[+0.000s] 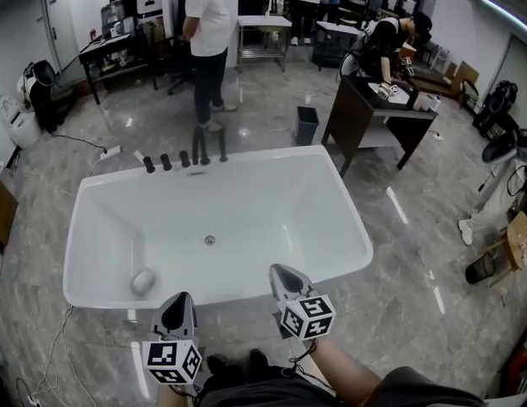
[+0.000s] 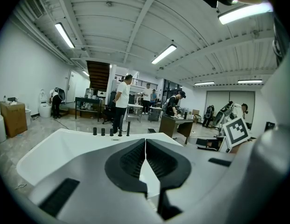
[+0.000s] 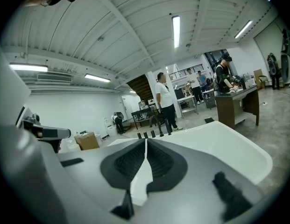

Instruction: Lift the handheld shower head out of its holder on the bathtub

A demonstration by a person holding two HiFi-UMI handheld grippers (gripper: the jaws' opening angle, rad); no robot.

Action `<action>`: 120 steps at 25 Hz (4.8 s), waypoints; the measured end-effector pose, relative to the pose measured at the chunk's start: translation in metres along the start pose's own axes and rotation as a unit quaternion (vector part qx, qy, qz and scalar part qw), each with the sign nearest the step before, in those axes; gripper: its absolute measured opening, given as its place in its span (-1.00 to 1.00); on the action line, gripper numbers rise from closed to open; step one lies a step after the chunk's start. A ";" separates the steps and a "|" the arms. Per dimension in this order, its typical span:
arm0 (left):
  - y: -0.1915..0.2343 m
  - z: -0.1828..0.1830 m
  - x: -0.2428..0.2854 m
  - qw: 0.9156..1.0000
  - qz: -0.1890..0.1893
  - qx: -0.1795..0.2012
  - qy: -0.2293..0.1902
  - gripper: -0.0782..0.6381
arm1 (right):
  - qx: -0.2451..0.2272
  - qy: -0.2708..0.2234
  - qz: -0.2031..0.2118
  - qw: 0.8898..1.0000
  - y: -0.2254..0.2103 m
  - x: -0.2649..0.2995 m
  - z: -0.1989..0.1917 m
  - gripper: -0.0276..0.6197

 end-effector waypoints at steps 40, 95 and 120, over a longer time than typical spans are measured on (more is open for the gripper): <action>0.198 -0.009 0.133 0.993 -0.103 -0.041 -0.028 -0.73 | -0.011 -0.011 -0.109 0.994 0.051 0.191 0.013 -0.83; 0.238 -0.008 0.493 0.998 0.021 -0.045 0.049 -0.73 | -0.047 0.074 -0.061 0.994 -0.198 0.588 0.070 -0.24; 0.268 -0.037 0.537 0.997 0.037 -0.044 0.044 -0.73 | -0.110 0.054 -0.088 0.988 -0.226 0.718 0.042 -0.09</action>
Point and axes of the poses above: the fingertips, and each gripper's own axes: x forward along the fingers, y to its left, z out of its top, the point moved 6 cm from there along -x, backward along the fingers, and after that the axes turned 12 degrees about x, right-handed, at the moved point
